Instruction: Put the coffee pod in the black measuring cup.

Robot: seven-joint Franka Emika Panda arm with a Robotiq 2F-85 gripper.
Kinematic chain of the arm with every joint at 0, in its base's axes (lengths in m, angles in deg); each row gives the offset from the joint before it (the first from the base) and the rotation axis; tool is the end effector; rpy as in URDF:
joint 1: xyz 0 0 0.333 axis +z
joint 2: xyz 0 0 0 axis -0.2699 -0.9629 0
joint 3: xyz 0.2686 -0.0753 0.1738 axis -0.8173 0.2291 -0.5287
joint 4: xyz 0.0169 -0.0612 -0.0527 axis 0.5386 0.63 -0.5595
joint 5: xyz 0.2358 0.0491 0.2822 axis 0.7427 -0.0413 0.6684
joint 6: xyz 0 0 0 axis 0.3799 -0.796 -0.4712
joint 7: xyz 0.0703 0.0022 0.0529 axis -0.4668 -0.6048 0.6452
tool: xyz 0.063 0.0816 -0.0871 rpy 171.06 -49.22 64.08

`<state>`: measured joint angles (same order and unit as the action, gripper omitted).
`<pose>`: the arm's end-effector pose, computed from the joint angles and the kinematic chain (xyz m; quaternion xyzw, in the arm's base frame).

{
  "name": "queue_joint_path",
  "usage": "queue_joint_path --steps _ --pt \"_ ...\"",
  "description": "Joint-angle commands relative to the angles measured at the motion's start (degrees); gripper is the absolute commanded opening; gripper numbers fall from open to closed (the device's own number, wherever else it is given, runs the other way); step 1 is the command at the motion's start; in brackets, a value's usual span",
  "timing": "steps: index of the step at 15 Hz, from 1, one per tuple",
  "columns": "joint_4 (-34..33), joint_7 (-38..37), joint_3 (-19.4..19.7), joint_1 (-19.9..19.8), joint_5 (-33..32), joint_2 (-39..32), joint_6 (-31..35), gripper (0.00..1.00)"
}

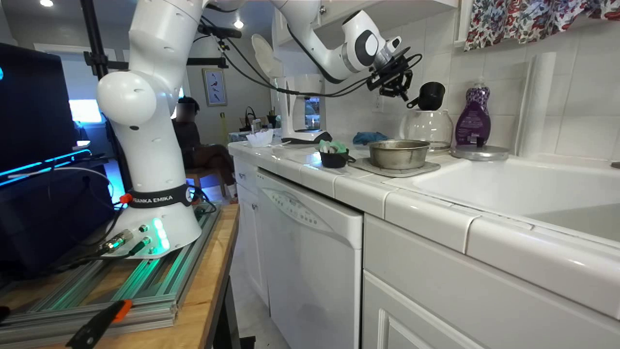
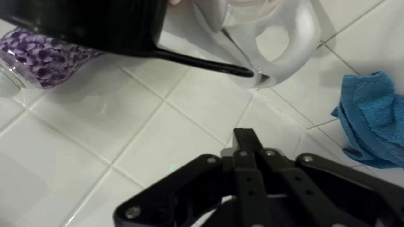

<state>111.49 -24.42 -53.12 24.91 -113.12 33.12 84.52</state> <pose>0.6689 0.2603 0.4446 0.7871 0.4689 0.3907 0.0891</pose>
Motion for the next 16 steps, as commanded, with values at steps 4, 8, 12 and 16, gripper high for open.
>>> queue_joint_path --steps 4,8,12,16 --pt "9.6 -11.2 9.3 8.4 -10.0 10.8 -0.5 0.0" --pt "13.7 -22.6 13.3 12.6 -16.3 15.3 -5.5 0.0" --pt "20.2 -24.4 11.6 13.3 -14.6 19.7 -10.7 0.0" --pt "27.8 -35.1 11.6 16.6 -21.9 28.7 -22.9 0.0"
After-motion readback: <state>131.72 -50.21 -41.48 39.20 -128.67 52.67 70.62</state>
